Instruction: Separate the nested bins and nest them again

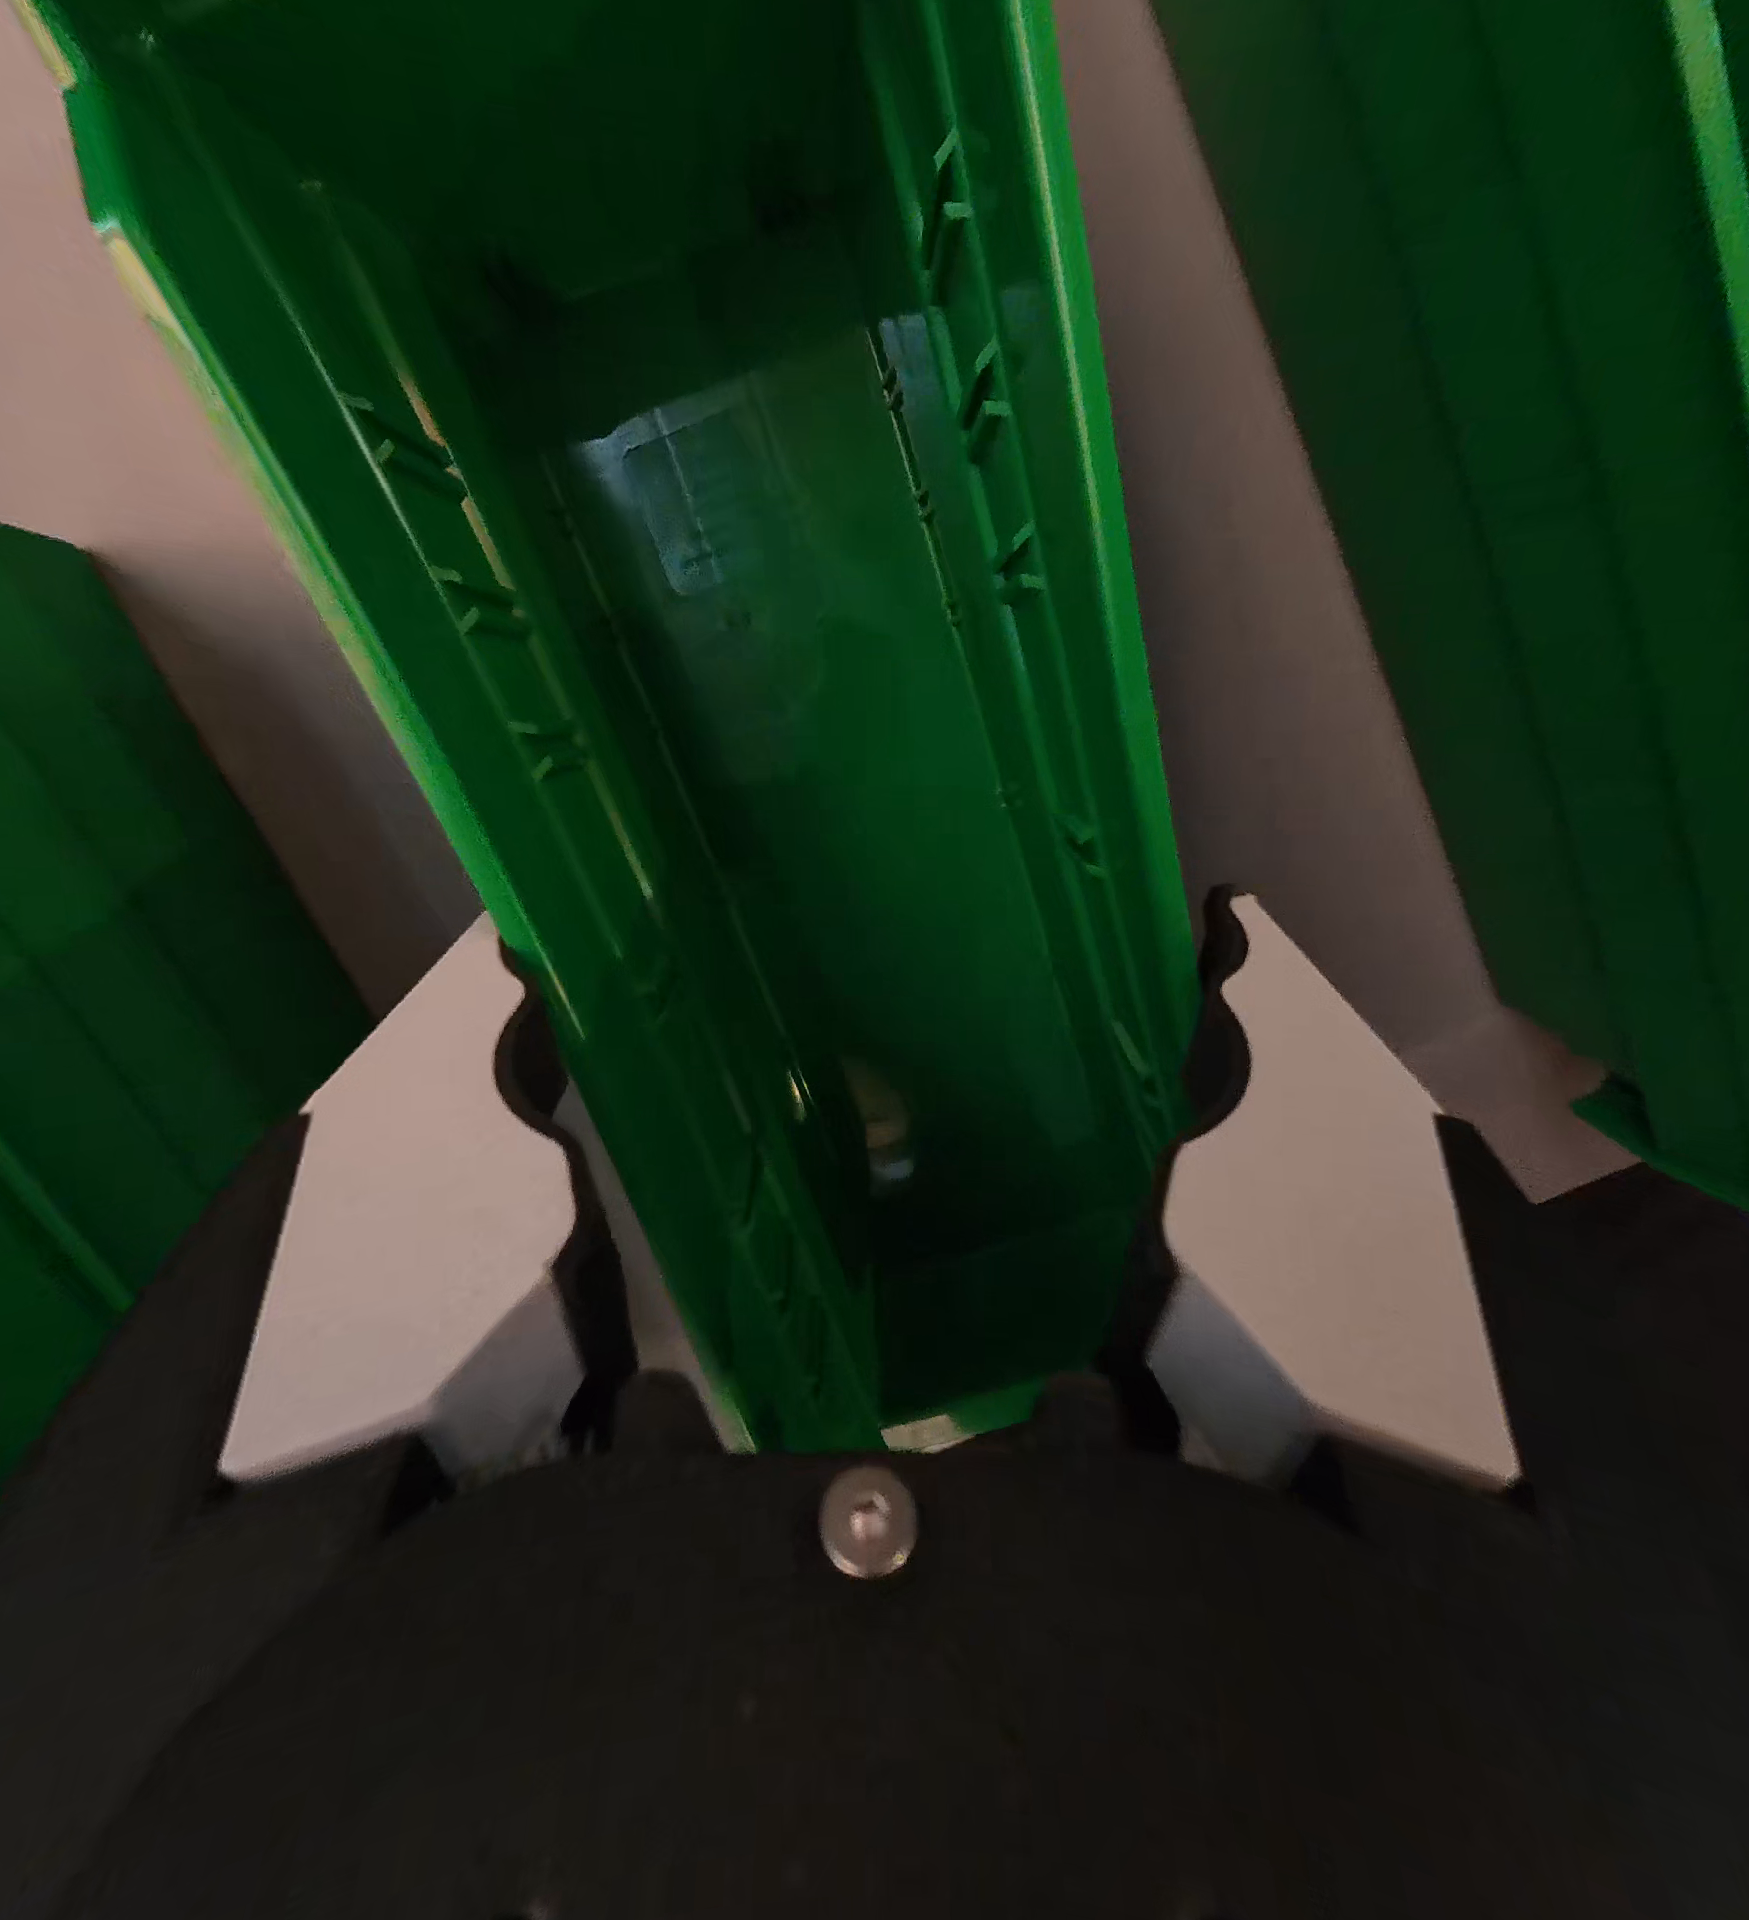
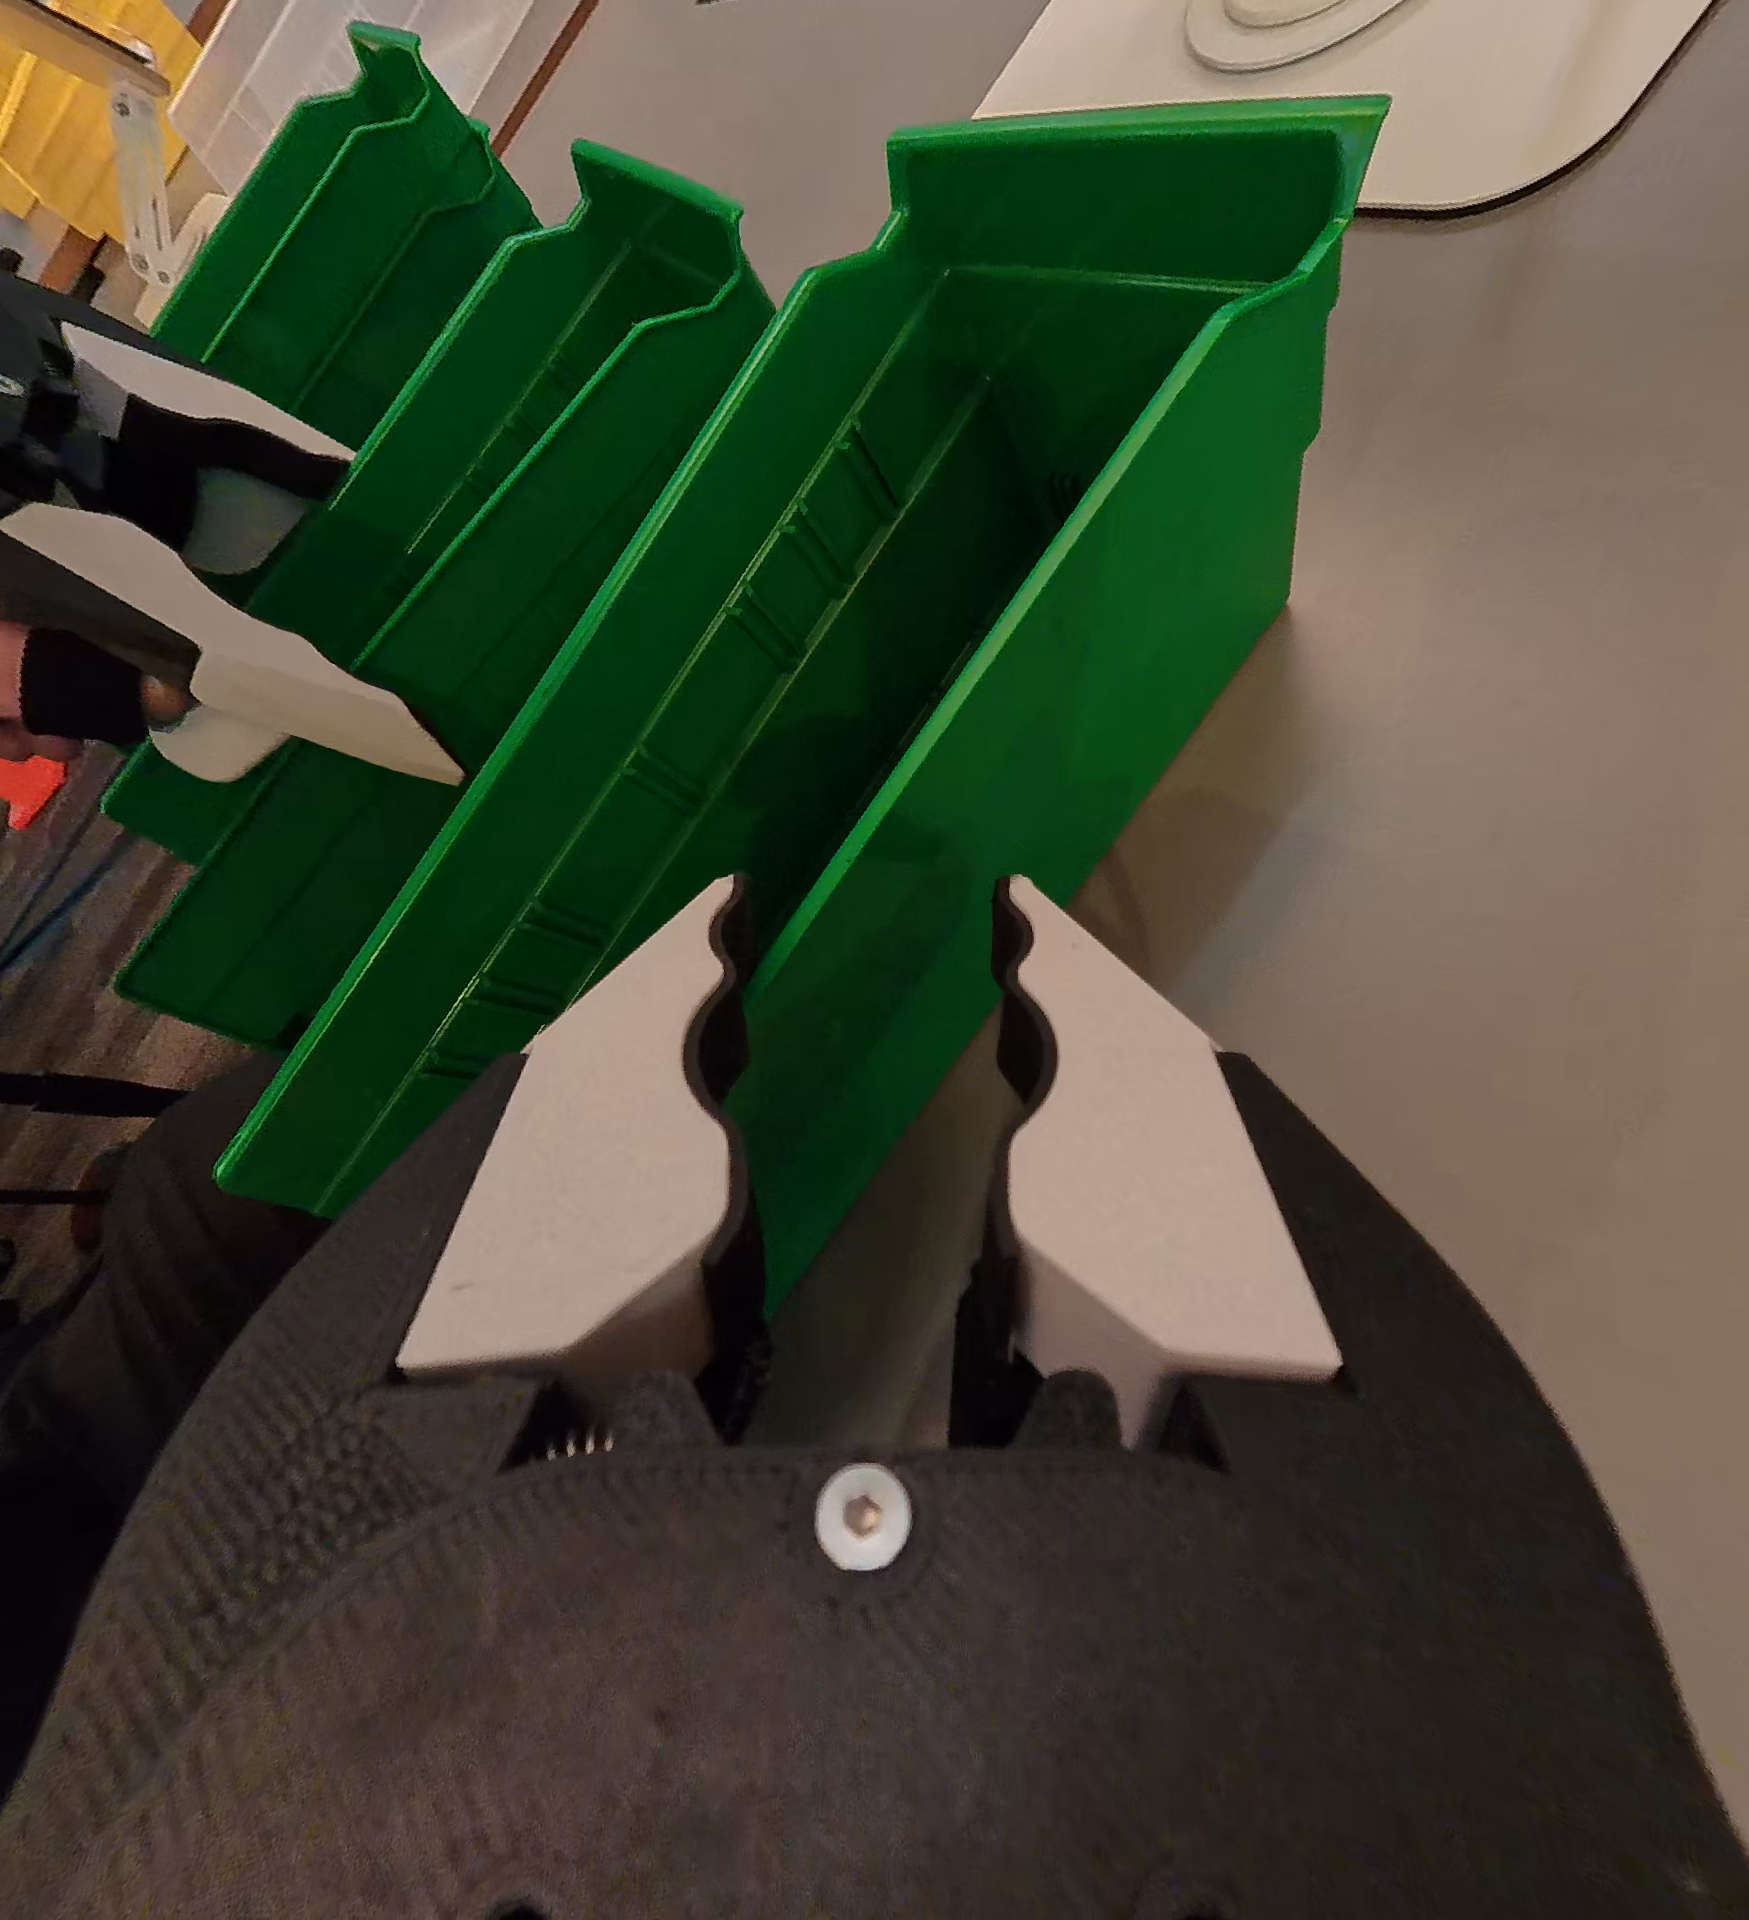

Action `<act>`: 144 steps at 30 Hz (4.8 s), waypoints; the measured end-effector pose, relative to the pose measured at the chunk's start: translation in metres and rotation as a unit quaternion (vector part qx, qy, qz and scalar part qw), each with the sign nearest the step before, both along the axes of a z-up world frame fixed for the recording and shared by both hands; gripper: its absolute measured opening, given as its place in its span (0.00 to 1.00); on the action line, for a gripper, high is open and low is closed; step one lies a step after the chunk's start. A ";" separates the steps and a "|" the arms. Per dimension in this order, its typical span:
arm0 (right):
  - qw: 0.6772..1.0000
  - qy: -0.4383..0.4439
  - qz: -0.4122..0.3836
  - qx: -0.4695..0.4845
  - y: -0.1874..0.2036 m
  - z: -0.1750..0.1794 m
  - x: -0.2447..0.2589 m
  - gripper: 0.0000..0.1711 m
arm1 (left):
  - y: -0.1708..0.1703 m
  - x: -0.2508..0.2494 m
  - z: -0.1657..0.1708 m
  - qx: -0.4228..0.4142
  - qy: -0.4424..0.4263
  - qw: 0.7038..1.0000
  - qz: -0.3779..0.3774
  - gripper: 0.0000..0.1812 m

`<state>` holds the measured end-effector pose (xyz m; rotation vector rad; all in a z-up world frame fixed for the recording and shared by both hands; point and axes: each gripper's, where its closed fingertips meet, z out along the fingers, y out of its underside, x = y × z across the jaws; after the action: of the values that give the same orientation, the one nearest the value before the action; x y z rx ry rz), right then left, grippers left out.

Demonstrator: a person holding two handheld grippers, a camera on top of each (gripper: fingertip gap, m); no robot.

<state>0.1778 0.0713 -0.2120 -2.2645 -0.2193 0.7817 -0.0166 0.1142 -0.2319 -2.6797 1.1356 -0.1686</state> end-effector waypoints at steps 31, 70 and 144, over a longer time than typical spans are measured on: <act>1.000 0.004 0.003 -0.002 0.000 0.000 0.000 0.26 | 0.046 -0.121 0.176 0.116 -0.005 0.992 0.046 0.62; 0.999 0.029 0.019 -0.020 -0.005 -0.002 -0.010 0.27 | 0.090 -0.157 0.114 0.131 -0.039 0.988 0.078 0.83; 0.949 0.249 0.143 -0.132 -0.039 0.000 -0.061 0.33 | 0.063 -0.180 0.158 0.055 -0.058 0.992 0.099 0.59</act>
<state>0.1173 0.0328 -0.2123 -2.2135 -0.2145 1.5897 -0.1971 0.1769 -0.0742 -2.6258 0.8145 -0.2173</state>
